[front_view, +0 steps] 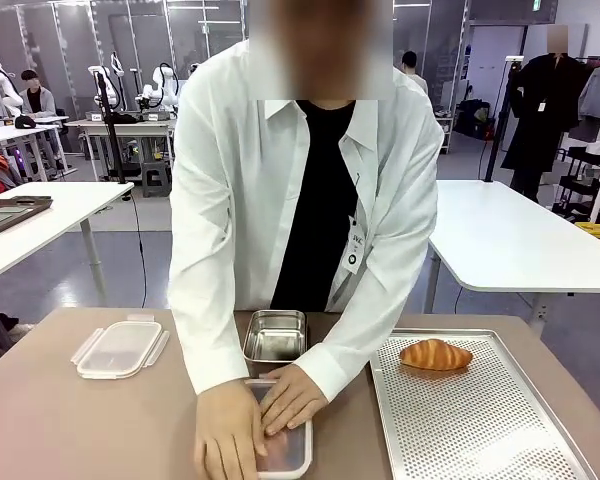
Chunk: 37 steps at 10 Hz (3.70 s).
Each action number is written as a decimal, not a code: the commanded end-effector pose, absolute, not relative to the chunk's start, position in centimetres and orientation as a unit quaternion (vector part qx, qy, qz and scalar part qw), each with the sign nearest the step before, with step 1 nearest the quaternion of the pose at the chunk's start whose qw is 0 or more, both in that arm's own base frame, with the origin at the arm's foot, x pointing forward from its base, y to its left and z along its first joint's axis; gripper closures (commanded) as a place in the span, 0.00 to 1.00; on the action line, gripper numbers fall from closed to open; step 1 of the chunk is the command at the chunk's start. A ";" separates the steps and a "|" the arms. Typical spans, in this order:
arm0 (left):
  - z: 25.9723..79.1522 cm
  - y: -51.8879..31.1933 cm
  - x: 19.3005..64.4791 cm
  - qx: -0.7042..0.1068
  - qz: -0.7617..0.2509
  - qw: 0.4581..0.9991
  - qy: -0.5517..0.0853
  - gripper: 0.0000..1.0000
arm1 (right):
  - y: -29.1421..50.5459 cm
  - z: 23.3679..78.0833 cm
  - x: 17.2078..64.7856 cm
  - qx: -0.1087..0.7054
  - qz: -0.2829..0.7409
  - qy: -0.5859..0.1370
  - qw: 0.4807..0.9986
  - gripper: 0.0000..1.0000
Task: Place the bread into the airtight container.
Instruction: Pick up a Butter Roll and place it into an empty Airtight Container.
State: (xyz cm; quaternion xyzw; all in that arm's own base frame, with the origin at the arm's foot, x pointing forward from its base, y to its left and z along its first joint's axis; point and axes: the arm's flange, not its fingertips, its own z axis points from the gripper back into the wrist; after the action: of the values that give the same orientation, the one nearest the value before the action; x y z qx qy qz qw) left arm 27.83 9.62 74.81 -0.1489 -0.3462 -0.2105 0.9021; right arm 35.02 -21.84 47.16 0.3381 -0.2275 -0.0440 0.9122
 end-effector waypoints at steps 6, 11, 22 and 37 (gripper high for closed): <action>75.0 9.6 27.8 -0.151 -0.217 0.899 -0.348 0.00 | -22.2 47.2 35.0 0.342 -0.034 -0.232 0.910 0.00; 75.0 9.6 27.8 -0.151 -0.217 0.899 -0.348 0.00 | -13.6 51.1 37.3 0.223 0.153 -0.199 0.942 0.00; 75.0 9.6 27.8 -0.151 -0.217 0.899 -0.348 0.00 | 5.6 41.1 48.3 0.002 0.634 -0.065 0.770 0.00; 75.0 9.6 27.8 -0.151 -0.217 0.899 -0.348 0.00 | 7.5 39.3 54.5 -0.006 0.696 -0.068 0.715 0.00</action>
State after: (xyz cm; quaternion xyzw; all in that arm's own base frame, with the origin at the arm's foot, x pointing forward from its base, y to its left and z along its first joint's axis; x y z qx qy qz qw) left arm 27.86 9.58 74.82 -0.1485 -0.3459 -0.2108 0.9021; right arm 53.42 7.84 39.44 -0.0053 -0.0620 0.6755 0.7347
